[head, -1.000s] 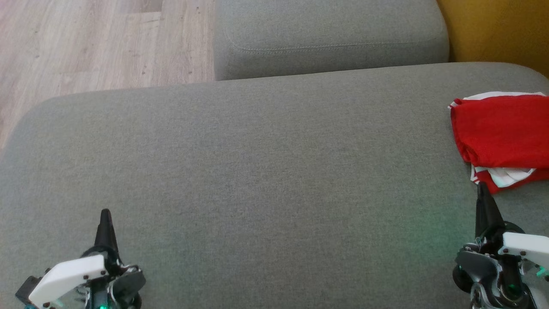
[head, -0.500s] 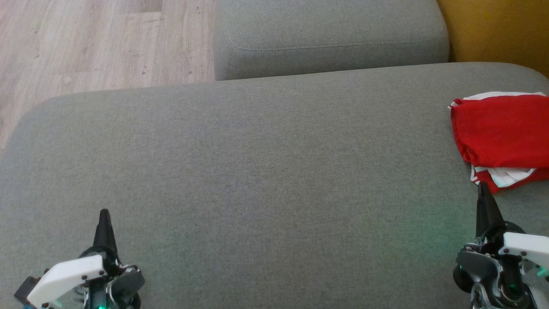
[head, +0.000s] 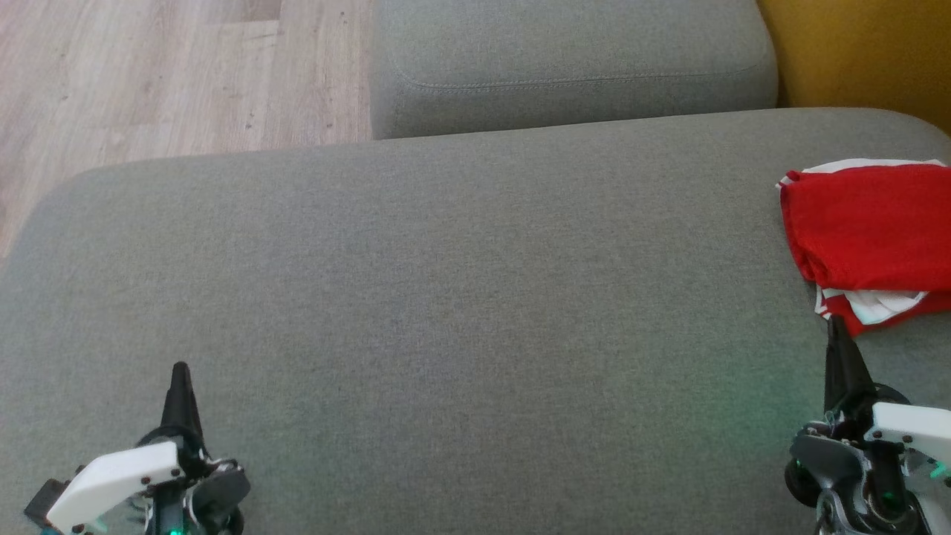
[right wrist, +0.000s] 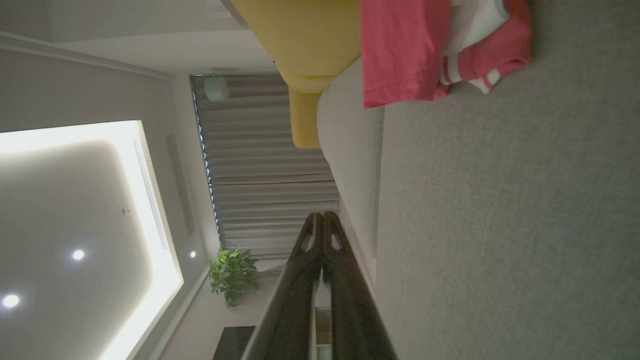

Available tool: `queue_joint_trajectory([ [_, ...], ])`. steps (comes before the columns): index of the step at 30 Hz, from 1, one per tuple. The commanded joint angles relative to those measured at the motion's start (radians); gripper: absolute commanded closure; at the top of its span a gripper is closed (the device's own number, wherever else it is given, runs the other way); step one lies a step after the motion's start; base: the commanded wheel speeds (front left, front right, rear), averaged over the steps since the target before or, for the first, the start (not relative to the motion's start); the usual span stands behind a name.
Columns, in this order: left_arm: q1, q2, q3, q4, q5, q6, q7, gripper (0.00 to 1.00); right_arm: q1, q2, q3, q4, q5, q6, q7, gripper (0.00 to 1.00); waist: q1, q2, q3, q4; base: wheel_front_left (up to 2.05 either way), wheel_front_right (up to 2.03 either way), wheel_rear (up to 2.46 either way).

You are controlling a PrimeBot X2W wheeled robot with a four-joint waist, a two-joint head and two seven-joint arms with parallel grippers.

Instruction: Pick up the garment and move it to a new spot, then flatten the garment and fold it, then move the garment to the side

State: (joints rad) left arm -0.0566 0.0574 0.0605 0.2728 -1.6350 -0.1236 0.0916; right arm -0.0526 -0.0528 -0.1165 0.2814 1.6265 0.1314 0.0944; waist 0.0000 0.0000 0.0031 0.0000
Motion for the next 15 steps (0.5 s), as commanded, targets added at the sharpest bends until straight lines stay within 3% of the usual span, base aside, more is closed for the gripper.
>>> queue_joint_trajectory([
  [1,-0.05,0.008,0.033,-0.029,0.009,-0.007,0.005,1.0,-0.054,-0.008,0.017,-0.037,-0.006,-0.001,0.007,1.0,0.0,0.0,0.0,0.0,0.0,0.0,0.0],
  [15,-0.05,0.005,0.036,-0.028,0.012,-0.007,0.008,1.0,-0.054,-0.006,0.015,-0.037,-0.008,-0.001,0.009,1.0,0.0,0.0,0.0,0.0,0.0,0.0,0.0],
])
